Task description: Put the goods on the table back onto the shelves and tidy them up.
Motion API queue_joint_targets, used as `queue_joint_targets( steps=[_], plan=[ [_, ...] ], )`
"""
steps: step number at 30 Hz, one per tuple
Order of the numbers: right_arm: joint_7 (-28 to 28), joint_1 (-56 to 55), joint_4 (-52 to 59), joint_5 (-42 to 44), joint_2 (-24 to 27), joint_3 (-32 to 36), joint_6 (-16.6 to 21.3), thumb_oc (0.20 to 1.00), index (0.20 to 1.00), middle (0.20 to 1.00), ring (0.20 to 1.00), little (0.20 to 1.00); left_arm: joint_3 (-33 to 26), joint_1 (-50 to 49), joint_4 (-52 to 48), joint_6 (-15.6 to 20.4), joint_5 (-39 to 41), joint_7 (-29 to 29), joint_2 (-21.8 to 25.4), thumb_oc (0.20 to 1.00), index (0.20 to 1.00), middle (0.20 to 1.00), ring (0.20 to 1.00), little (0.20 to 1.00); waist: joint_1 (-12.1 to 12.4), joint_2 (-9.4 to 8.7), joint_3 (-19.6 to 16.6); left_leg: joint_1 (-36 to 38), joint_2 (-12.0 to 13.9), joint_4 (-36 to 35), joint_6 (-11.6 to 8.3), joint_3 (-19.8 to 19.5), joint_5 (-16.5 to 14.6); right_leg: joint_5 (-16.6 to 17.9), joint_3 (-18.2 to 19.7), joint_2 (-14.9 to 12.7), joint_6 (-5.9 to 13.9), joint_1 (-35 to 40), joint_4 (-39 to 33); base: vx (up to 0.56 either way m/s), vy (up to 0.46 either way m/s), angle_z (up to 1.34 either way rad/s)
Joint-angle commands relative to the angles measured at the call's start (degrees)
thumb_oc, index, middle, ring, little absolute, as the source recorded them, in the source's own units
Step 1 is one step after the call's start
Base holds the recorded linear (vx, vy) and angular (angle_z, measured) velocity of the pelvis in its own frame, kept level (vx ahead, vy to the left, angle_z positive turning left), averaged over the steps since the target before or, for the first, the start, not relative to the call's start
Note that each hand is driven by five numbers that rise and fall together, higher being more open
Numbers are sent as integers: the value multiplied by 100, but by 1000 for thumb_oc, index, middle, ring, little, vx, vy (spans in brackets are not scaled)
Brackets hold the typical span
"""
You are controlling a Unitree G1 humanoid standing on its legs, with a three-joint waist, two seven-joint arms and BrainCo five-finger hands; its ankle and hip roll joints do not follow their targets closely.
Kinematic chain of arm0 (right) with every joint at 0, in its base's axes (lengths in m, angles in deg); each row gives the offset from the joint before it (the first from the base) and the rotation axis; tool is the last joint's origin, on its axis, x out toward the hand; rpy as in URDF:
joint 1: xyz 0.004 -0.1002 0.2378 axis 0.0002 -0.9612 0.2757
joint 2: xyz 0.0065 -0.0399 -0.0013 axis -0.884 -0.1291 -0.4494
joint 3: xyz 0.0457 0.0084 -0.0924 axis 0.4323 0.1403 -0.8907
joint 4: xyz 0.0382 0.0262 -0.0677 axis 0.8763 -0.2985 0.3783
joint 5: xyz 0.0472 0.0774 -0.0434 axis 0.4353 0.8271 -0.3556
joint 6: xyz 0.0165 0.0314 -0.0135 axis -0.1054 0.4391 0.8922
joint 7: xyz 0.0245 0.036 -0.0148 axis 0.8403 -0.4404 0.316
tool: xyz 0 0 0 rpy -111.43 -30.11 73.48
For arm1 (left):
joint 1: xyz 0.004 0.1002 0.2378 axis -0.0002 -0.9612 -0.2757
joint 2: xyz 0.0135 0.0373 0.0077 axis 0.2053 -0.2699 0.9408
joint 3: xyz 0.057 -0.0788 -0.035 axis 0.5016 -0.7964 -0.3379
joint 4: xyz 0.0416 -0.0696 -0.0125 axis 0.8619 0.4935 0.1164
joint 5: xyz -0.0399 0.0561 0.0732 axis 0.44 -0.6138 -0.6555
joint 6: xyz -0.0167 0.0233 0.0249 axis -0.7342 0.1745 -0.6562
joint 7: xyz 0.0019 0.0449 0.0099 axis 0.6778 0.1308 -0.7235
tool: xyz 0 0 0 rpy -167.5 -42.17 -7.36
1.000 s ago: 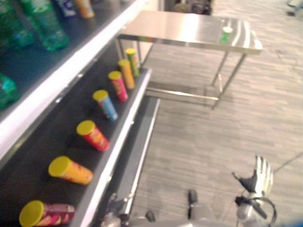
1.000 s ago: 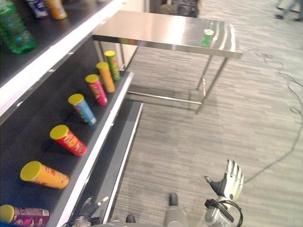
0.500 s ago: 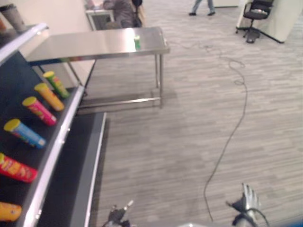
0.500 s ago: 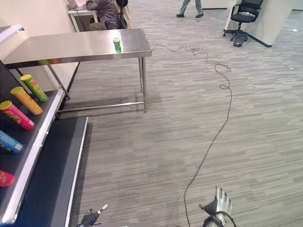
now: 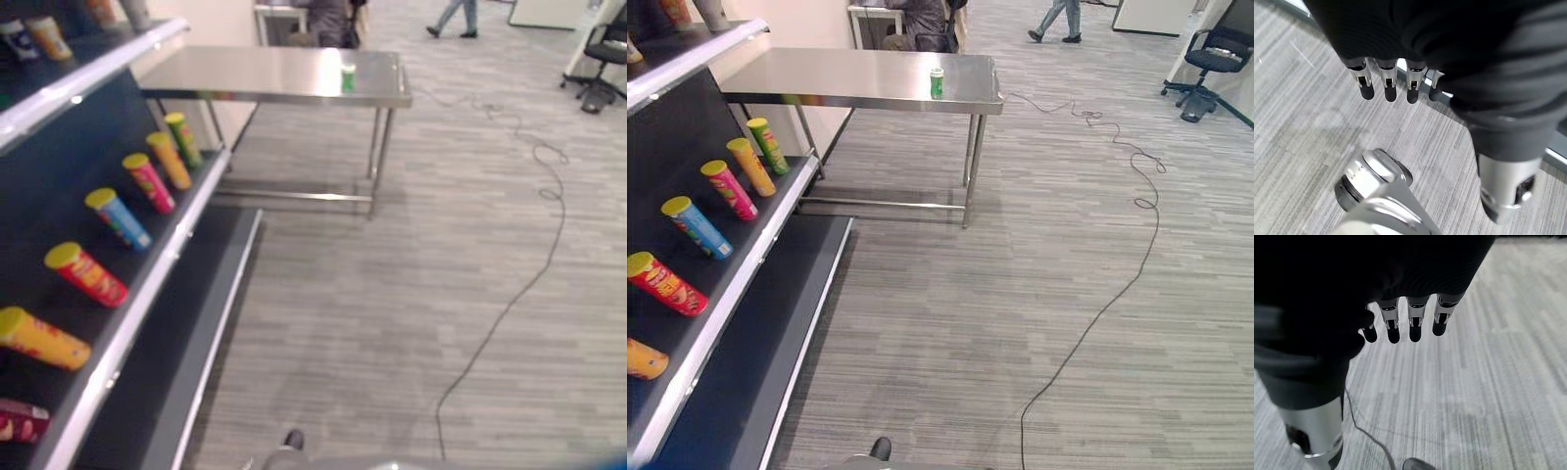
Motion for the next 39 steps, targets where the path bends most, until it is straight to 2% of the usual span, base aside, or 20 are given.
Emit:
queue_joint_targets(
  steps=[1,2,3,4,5,8,9,11,12,13,17,21,25,26,27,28,30,33,35,39],
  plan=[
    [-280,-36,173,-452,-141,-354,-28,1000,1000,1000,1000,1000,2,-186,325,-66,-549,56,-30,1000,1000,1000,1000,1000,259,14,-191,-345,-366,-1581,498,-198,1477,-1188,131,238,144,1491,310,499,177,-136],
    [-337,-77,145,-492,-175,-350,-28,1000,1000,1000,1000,1000,30,-145,299,-63,-658,73,23,1000,1000,1000,1000,1000,262,-78,-266,-238,-390,-1571,552,-128,1449,-1060,131,101,222,1501,420,482,216,-101],
    [-483,-67,123,-561,-205,-361,-29,1000,1000,1000,1000,1000,263,-46,218,-76,-1144,65,123,1000,1000,1000,1000,1000,244,-276,-353,-25,-538,-1435,715,48,1220,-323,240,-236,432,1441,896,477,216,-47],
    [-483,-67,123,-561,-203,-360,-29,1000,1000,1000,1000,1000,264,-46,218,-76,-1144,65,121,1000,1000,1000,1000,1000,247,-271,-363,-36,-531,-1435,714,48,1223,-315,244,-229,431,1429,892,511,328,29],
    [-496,22,88,-536,-164,-277,-35,1000,1000,1000,1000,1000,668,129,47,-89,-1598,88,168,1000,1000,1000,1000,1000,163,-267,-396,189,-658,-1340,909,142,998,612,316,-505,531,1185,1702,339,320,50],
    [-520,143,198,-594,-110,-334,-39,1000,1000,1000,1000,1000,1534,379,-204,-110,-2367,104,137,1000,1000,1000,1000,1000,-96,54,-366,612,-822,-1100,1267,143,606,1692,179,-984,327,738,3156,430,449,-9],
    [-488,236,288,-674,-98,-412,-31,1000,1000,1000,1000,1000,1815,493,-265,-145,-2655,139,149,1000,1000,1000,1000,1000,-243,198,-319,812,-771,-1122,1349,131,508,1684,242,-965,205,370,3660,397,402,-19],
    [-477,319,415,-768,-83,-591,27,1000,1000,1000,1000,1000,2162,658,-396,-128,-2988,171,141,1000,1000,1000,1000,1000,-540,417,-161,1159,-660,-1155,1411,26,382,674,254,-499,-61,-396,4077,292,233,-2],
    [-477,321,415,-768,-81,-591,27,1000,1000,1000,1000,1000,2161,659,-396,-129,-2988,171,139,1000,1000,1000,1000,1000,-540,423,-169,1149,-652,-1156,1407,25,385,678,249,-491,-68,-405,4073,425,53,-11],
    [-480,391,434,-751,-69,-687,58,1000,1000,1000,1000,1000,2433,891,-557,-104,-3185,236,190,1000,1000,1000,1000,1000,-834,502,-33,1691,-498,-1385,1299,-262,236,-196,35,145,-179,-913,3473,426,-31,-4],
    [-542,358,330,-329,-21,-645,107,1000,1000,1000,1000,1000,2617,1134,-536,-6,-3186,220,-1,1000,1000,1000,1000,1000,-1338,292,151,2610,-409,-1581,1046,-832,-366,384,85,911,242,-1362,423,557,-100,41],
    [-618,177,124,-155,-73,-443,51,1000,1000,1000,1000,1000,2479,1138,-333,-29,-3033,154,-154,1000,1000,1000,1000,1000,-1548,241,157,2963,-245,-1581,973,-1103,-608,727,312,869,429,-1713,-113,433,-103,128],
    [-675,86,-13,-298,-56,-460,-28,1000,1000,1000,1000,1000,2347,912,-175,-61,-2967,82,-214,1000,1000,1000,1000,1000,-1533,315,-7,3145,41,-1581,863,-1075,-585,916,104,773,267,-1506,29,464,-143,103],
    [-690,8,-76,-385,-45,-477,-27,1000,1000,1000,1000,1000,2149,745,-85,-100,-2850,129,-168,1000,1000,1000,1000,1000,-1464,489,-118,3208,304,-1330,686,-956,-168,836,-30,906,186,-1400,247,378,-99,40],
    [-691,8,-77,-385,-48,-477,-27,1000,1000,1000,1000,1000,2149,745,-85,-100,-2850,129,-166,1000,1000,1000,1000,1000,-1478,466,-126,3188,279,-1331,688,-975,-148,842,-31,876,190,-1414,247,659,-155,-13],
    [-691,43,32,-414,9,-512,24,1000,1000,1000,1000,1000,1941,668,-41,-106,-2731,145,-77,1000,1000,1000,1000,1000,-1370,552,-183,2963,344,-743,452,-932,466,715,-135,923,144,-1153,249,446,-89,-26],
    [-680,79,176,-620,95,-620,53,1000,1000,1000,1000,1000,1818,624,-33,-106,-2724,201,-8,1000,1000,1000,1000,1000,-1298,504,-216,2665,351,112,160,-837,1143,526,-169,946,18,-725,148,558,-119,-23],
    [-645,151,273,-735,199,-679,52,1000,1000,1000,1000,1000,1858,650,-143,-73,-2749,237,71,1000,1000,1000,1000,1000,-1166,358,-121,2138,286,1048,157,-609,1515,352,-99,902,-136,-340,26,310,-114,0],
    [-598,424,449,-433,274,-615,118,1000,1000,1000,1000,1000,2113,770,-380,-20,-2867,316,112,1000,1000,1000,1000,1000,-842,-51,106,980,276,1906,661,99,945,131,137,738,-268,190,-90,422,-216,15],
    [-586,554,588,-387,326,-753,211,1000,1000,1000,1000,1000,2073,775,-525,24,-2496,384,39,1000,1000,1000,1000,1000,-530,-63,163,330,-247,745,788,113,331,-268,216,701,-197,579,-114,423,10,-47]
  ],
)
